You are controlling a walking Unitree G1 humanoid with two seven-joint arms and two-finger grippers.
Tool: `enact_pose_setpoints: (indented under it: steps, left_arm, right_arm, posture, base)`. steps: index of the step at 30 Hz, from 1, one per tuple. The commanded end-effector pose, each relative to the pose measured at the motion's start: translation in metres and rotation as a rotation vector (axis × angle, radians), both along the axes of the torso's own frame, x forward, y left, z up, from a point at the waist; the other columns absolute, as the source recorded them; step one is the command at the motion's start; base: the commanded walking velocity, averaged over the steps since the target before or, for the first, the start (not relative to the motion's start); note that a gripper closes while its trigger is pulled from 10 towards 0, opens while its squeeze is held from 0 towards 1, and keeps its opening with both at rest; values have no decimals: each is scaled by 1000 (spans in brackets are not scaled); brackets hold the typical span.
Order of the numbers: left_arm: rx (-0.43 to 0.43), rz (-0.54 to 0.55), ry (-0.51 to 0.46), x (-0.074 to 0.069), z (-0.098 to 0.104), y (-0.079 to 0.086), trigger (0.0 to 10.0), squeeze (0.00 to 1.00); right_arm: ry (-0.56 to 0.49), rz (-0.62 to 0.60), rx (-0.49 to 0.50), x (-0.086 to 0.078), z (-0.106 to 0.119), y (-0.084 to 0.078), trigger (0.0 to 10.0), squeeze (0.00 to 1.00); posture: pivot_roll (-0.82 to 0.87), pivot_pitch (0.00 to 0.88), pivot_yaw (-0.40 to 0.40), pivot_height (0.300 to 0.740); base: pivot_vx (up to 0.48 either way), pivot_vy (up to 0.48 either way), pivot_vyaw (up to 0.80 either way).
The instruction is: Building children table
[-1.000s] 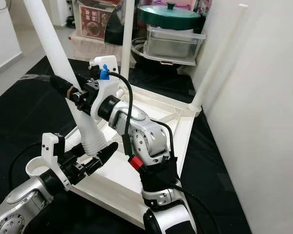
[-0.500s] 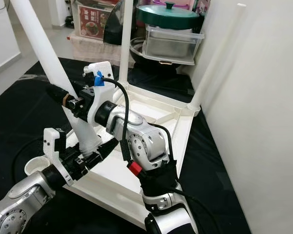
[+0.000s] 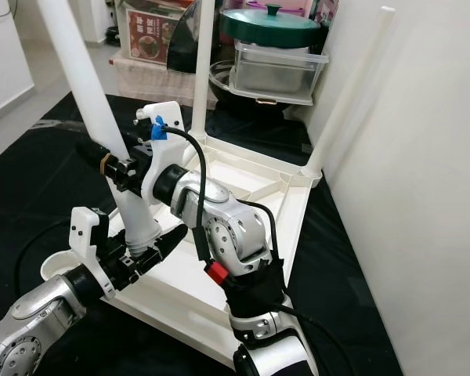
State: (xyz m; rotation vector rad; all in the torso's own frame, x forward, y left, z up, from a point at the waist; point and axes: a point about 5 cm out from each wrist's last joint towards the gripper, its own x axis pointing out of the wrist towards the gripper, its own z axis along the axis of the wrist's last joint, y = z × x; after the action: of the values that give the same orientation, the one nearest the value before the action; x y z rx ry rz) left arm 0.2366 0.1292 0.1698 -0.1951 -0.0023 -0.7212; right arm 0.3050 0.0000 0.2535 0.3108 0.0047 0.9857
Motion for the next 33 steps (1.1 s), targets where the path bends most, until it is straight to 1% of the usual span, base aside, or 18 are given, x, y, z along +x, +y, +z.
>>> enact_pose_setpoints:
  steps: [1, 2, 3, 6, 7, 8, 9, 11, 12, 14, 15, 17, 21, 22, 30, 31, 32, 33]
  left_arm:
    - [50, -51, -17, -5, -1, -3, 10000, 0]
    - [50, -51, -17, -5, -1, -3, 10000, 0]
    - [156, -118, 0, -13, -8, 3, 10000, 0]
    - [183, -139, 7, -15, -9, 4, 10000, 0]
    - [218, -170, 15, -20, -12, 7, 10000, 0]
    - [218, -170, 15, -20, -12, 7, 10000, 0]
    - [246, -197, 24, -25, -14, 8, 10000, 0]
    - [246, -197, 24, -25, -14, 8, 10000, 0]
    - [280, -225, 34, -30, -17, 11, 10000, 0]
    - [301, -244, 45, -34, -19, 13, 10000, 0]
    - [311, -259, 52, -37, -20, 13, 10000, 0]
    - [319, -271, 55, -38, -21, 14, 10000, 0]
    - [338, -285, 53, -41, -21, 16, 10000, 0]
    - [348, -281, 51, -40, -21, 19, 10000, 0]
    - [369, -266, 37, -38, -23, 22, 10000, 0]
    - [373, -231, 11, -34, -22, 24, 10000, 157]
    - [362, -208, -3, -31, -20, 25, 10000, 1000]
    - [362, -208, -3, -31, -20, 25, 10000, 1000]
  right_arm:
    - [45, 50, -7, -3, -10, 3, 10000, 1000]
    - [45, 50, -7, -3, -10, 3, 10000, 1000]
    - [35, 75, -97, -2, -17, -3, 10000, 1000]
    - [40, 73, -124, -1, -20, -4, 10000, 1000]
    - [81, 109, -130, -3, -23, -4, 10000, 1000]
    - [81, 109, -130, -3, -23, -4, 10000, 1000]
    - [121, 150, -130, -6, -26, -4, 10000, 694]
    - [121, 150, -130, -6, -26, -4, 10000, 694]
    - [137, 168, -132, -8, -26, -5, 10000, 0]
    - [143, 176, -135, -9, -26, -6, 10000, 0]
    - [146, 178, -117, -8, -23, -7, 0, 0]
    - [163, 183, -107, -8, -22, -9, 0, 0]
    - [271, 192, -87, -7, -24, -12, 0, 0]
    - [305, 199, -59, -7, -24, -13, 0, 0]
    - [360, 222, -4, -11, -21, -14, 0, 0]
    - [373, 229, 6, -14, -21, -14, 0, 0]
    - [379, 228, 10, -14, -21, -15, 0, 0]
    - [379, 228, 10, -14, -21, -15, 0, 0]
  posture:
    - [60, 0, -121, 740]
    - [60, 0, -121, 740]
    - [62, 0, -123, 740]
    - [62, 0, -123, 740]
    - [69, 0, -128, 740]
    - [69, 0, -128, 740]
    - [71, 0, -127, 740]
    - [71, 0, -127, 740]
    - [71, 0, -126, 740]
    - [71, 0, -126, 740]
    - [71, 0, -125, 740]
    - [73, 0, -126, 740]
    - [72, 0, -126, 740]
    - [72, 0, -126, 740]
    - [68, 0, -124, 740]
    - [65, 0, -123, 740]
    - [65, 0, -123, 740]
    - [65, 0, -123, 740]
  base:
    - [0, 0, 0]
    - [0, 0, 0]
    - [0, 0, 0]
    - [0, 0, 0]
    - [0, 0, 0]
    - [0, 0, 0]
    - [0, 0, 0]
    - [0, 0, 0]
    - [0, 0, 0]
    - [0, 0, 0]
    - [0, 0, 0]
    - [0, 0, 0]
    - [0, 0, 0]
    - [0, 0, 0]
    - [0, 0, 0]
    - [0, 0, 0]
    - [0, 0, 0]
    - [0, 0, 0]
